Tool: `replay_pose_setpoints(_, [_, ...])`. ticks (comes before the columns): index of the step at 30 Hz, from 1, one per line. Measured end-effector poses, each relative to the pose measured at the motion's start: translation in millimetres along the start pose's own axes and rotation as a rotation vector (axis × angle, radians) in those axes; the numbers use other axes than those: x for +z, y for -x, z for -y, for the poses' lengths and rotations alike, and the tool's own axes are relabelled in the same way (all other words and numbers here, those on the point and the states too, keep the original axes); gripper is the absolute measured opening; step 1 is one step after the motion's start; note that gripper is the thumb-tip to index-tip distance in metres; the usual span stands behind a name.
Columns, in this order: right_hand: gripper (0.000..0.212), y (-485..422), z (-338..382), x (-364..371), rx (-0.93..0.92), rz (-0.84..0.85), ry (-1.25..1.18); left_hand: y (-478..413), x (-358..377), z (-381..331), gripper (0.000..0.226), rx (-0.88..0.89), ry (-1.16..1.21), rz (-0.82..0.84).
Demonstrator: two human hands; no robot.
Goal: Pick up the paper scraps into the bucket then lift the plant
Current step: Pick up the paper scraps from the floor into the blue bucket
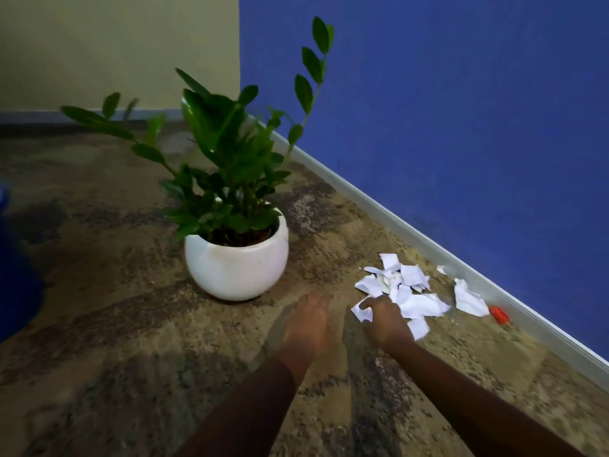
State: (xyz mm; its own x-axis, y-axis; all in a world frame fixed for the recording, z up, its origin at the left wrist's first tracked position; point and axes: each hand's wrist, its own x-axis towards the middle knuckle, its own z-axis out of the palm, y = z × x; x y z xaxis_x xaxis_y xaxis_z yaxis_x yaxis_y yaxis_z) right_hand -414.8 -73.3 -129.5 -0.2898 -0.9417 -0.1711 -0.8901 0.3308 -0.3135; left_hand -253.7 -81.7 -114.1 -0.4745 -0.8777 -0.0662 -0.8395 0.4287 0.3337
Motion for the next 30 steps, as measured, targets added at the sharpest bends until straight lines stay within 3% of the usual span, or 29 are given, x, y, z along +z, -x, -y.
replay_pose_setpoints(6, [0.074,-12.0,-61.7,-12.6,-0.074,-0.04,0.515,-14.9,31.8,-29.6,0.071,-0.059,0.085,0.166])
replay_pose_setpoints(12, [0.114,-41.6,-91.2,-24.9,0.088,0.135,0.353,-20.7,50.9,-29.7,0.088,-0.096,0.09,0.204])
replay_pose_setpoints(17, [0.13,-61.4,-100.6,-27.0,0.154,0.281,0.29,-32.8,52.7,-27.0,0.098,-0.119,0.072,0.218])
replay_pose_setpoints(21, [0.124,-70.3,-110.4,-24.9,0.158,0.398,0.182,-33.1,56.1,-27.7,0.096,-0.137,0.061,0.202])
replay_pose_setpoints(24, [0.113,-68.7,-113.1,-21.4,0.115,0.305,0.186,-30.6,58.0,-29.1,0.088,-0.152,0.072,0.176])
replay_pose_setpoints(30, [0.048,-45.3,-108.9,-16.1,0.039,0.143,-0.054,-21.2,60.8,-36.5,0.08,-0.168,0.094,0.154])
